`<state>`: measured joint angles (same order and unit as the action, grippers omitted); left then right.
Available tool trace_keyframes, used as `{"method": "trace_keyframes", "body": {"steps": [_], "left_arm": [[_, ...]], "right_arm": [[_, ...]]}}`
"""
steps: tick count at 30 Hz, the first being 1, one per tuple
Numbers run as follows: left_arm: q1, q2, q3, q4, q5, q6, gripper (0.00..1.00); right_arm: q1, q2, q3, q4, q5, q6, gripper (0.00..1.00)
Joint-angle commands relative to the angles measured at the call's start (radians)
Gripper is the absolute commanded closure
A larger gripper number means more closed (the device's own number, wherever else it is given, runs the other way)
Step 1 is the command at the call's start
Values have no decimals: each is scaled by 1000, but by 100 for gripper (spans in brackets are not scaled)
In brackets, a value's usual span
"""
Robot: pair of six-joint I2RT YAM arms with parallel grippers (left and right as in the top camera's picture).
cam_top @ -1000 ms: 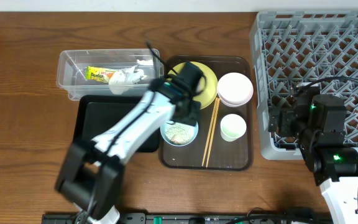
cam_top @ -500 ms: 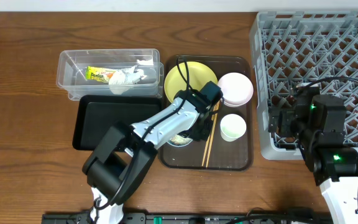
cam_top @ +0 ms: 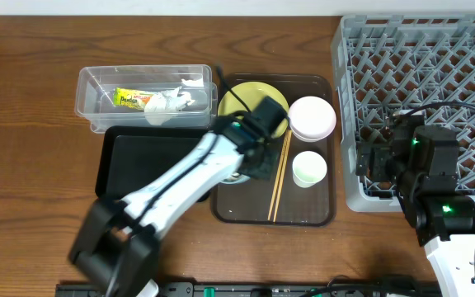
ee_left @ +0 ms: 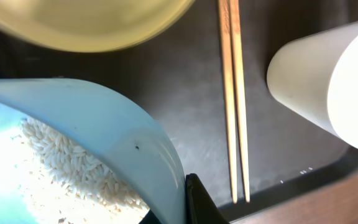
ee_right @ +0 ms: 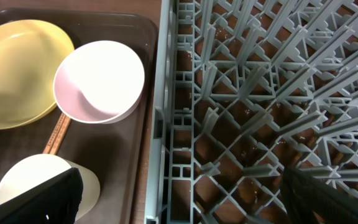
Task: Sort waste into correct bins and load items into the dishwasher rack
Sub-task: 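Grasp rim of light-blue rice bowl with left gripper, then tip blue bowl over black tray to dump rice with left gripper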
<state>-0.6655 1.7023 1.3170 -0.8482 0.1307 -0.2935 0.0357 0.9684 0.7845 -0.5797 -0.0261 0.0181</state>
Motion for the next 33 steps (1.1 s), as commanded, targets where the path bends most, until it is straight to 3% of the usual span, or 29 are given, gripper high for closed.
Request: {"method": "trace_keyframes", "body": {"steps": [1,14,20,26,33], "left_arm": [[92,-64,0,-33,22,32,94],[618,-55,-117,-58,863,542,94],[841,-5,-241,-47,1147,669,94],[966,112,-289,-45,1341,678,94],[996,228,-289,-45,1442,515,94]], "right_arm": [[-10,-2,19,-1,-1,11,1],[-10,-2,19,-8,-1,11,1],[-10,-2,19,-8,-1,11,1],[-10,-2,19,-8,-1,11,1],[-10,-2,19,-8,-1,11,1]]}}
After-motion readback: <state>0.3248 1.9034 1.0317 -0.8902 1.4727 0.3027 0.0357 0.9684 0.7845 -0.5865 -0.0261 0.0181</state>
